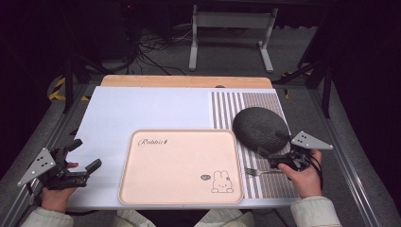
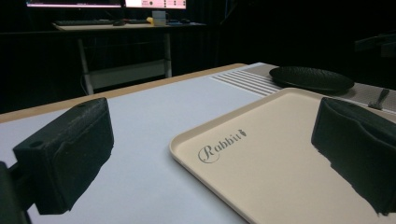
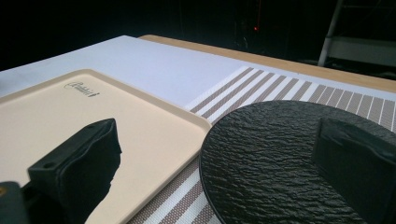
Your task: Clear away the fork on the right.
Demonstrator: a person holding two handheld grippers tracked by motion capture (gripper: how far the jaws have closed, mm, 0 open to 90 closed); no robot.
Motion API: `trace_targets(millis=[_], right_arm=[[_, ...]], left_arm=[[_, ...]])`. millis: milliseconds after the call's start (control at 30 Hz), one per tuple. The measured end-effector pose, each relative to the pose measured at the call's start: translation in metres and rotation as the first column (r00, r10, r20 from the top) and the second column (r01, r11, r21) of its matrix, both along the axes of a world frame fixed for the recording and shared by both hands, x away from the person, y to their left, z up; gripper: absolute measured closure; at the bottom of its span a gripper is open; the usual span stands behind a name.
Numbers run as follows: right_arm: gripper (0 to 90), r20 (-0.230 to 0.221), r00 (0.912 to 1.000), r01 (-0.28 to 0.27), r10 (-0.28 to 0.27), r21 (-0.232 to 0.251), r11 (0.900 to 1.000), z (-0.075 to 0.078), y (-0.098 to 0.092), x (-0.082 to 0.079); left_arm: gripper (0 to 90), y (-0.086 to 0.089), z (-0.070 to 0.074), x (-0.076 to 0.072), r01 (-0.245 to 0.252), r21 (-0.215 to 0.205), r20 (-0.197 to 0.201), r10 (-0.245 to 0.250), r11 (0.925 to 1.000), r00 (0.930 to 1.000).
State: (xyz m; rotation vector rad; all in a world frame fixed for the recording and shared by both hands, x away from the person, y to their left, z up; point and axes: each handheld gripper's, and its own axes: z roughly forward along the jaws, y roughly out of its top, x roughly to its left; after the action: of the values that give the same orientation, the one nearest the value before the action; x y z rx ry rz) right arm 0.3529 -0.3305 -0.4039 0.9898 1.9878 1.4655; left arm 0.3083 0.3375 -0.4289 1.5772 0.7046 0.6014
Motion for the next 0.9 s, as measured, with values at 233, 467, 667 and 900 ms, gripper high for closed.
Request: trace_targets(millis=[233,467,667,900], right_arm=[[5.9,-0.085,0.9937,-0.085,0.073,-0.145,0.986,0.009,0.008,0.007],[9.9,-0.147,0.9800,-0.174,0.134,-0.306,0.936,0.023,0.014,0.011],[15.1,-0.224,0.9612,-0.246,0.161,-0.435,0.866,0.035,0.019,0.012],[15.4,-0.285,0.9432,-0.305,0.171,-0.538,0.786,0.040,0.022,0.015]], left_arm=[[0.0,0.000,0.000,0.001,0.001,0.001,0.000,-0.001,1.0000,1.0000],[0.0,0.000,0.000,0.000,-0.001,-0.004,0.000,0.001,1.0000,1.0000],[0.0,0.000,0.000,0.001,0.002,-0.003,-0.003,-0.002,1.0000,1.0000],[0.0,0.001,0.000,0.000,0.002,-0.002,-0.004,-0.002,1.0000,1.0000]])
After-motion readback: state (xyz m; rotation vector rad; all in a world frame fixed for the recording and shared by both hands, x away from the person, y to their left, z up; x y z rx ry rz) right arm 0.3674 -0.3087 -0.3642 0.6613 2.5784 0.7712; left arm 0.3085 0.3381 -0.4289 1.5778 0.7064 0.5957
